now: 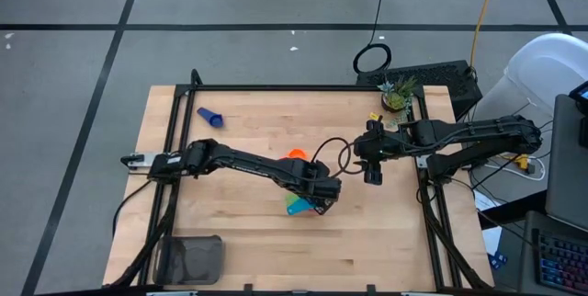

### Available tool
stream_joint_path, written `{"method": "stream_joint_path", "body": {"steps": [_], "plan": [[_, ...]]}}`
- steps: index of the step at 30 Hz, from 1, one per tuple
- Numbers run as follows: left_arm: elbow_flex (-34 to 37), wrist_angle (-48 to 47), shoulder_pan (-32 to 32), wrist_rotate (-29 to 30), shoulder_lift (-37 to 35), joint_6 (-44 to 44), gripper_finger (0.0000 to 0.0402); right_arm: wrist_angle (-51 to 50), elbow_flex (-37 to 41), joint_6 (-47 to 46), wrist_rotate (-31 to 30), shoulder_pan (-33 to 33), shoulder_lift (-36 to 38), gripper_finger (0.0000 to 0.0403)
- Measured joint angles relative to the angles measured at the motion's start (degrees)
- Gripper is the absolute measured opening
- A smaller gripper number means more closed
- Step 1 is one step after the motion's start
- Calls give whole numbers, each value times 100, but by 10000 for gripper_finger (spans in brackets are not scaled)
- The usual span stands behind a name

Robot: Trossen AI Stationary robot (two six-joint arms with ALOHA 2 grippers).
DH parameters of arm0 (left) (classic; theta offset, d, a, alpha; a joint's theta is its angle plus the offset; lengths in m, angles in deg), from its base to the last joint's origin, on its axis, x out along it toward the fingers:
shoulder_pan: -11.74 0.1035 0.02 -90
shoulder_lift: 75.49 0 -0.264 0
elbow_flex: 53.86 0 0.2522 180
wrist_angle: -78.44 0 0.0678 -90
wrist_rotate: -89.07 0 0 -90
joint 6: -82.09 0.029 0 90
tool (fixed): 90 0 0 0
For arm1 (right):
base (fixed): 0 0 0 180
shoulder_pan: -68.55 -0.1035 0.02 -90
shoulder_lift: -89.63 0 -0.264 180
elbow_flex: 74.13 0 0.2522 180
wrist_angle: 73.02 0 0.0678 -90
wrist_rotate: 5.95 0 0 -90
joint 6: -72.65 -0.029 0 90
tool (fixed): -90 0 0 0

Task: Nest measuring cups in basket
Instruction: Stack the orange measuring cup on top of the light blue measuring cup

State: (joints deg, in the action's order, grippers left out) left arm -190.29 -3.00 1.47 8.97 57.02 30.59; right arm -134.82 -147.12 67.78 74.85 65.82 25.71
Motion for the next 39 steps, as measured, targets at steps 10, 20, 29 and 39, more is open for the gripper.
{"method": "stream_joint_path", "body": {"steps": [10,20,29,39], "plan": [[0,-557,-2,-74,-39,601,137,-22,0,112,-322,2,0,196],[-9,-1107,347,741,-467,2075,120,-17,0,-86,-448,13,0,196],[423,-729,946,612,-470,2984,120,-99,2,-518,-429,13,0,196],[1369,544,1163,56,-466,3306,119,-97,2,-601,-591,13,0,196]]}}
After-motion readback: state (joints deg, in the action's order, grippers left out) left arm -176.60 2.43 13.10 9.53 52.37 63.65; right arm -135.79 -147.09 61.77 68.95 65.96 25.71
